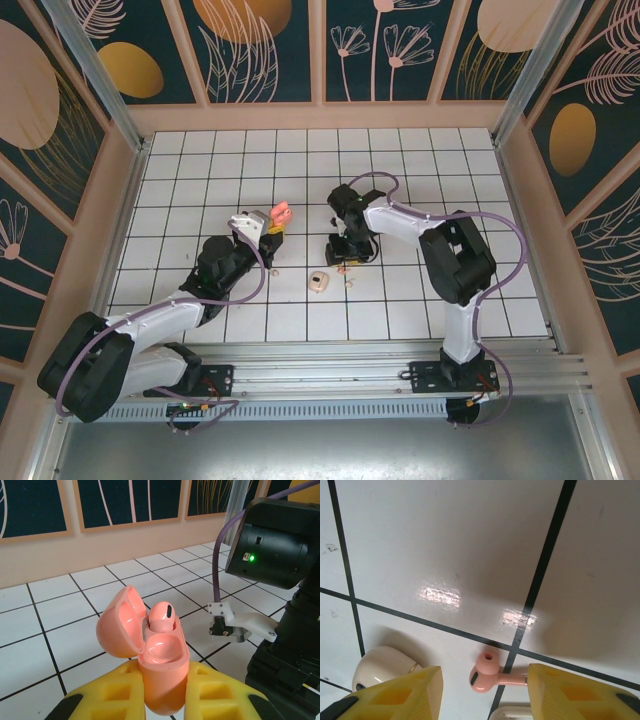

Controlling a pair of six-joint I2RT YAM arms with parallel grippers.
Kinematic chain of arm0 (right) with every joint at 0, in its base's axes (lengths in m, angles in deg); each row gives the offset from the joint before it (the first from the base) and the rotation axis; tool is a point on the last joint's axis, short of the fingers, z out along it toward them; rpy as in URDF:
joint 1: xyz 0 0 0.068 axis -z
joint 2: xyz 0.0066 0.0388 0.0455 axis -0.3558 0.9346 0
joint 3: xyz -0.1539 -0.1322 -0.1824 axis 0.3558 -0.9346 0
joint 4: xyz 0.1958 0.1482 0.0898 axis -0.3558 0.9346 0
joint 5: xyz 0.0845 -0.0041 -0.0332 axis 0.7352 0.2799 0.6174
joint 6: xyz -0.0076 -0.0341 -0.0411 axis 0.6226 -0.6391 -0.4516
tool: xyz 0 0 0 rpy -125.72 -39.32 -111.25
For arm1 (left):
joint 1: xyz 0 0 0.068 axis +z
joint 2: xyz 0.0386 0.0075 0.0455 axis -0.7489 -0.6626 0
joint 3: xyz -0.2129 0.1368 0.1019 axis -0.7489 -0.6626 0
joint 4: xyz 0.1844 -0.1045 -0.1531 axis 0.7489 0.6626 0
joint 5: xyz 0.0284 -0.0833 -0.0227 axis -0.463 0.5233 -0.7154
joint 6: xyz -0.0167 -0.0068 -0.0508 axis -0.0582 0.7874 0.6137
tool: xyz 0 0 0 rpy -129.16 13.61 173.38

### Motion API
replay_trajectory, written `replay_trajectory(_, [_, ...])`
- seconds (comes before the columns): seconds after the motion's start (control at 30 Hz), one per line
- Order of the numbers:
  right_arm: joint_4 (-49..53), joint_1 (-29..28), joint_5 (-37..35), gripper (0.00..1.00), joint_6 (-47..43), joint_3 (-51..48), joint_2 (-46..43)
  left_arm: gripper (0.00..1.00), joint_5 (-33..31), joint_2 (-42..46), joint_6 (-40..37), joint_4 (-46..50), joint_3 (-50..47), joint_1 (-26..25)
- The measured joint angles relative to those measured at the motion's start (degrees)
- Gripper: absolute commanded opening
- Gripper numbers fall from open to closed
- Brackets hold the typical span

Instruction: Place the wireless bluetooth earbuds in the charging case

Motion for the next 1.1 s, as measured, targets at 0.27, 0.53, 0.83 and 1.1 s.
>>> replay_trajectory(0.27, [-1.5,0.0,1.7,0.48,0.0,-0.1,0.9,0.08,0.0,0.0,0.0,0.0,0.0,0.0])
replay_trajectory(0.53, [-1.3,-0.5,2.3,0.43,0.0,-1.7,0.9,0.08,0.0,0.0,0.0,0.0,0.0,0.0])
replay_trajectory(0.83, [-0.4,-1.7,2.6,0.43,1.6,-2.7,-1.3,0.07,0.1,-0.1,-0.4,0.0,0.0,0.0])
replay_trajectory(1.1, [5.2,-2.4,-2.1,0.42,3.3,1.2,-1.7,0.07,0.3,-0.2,-0.4,0.0,0.0,0.0])
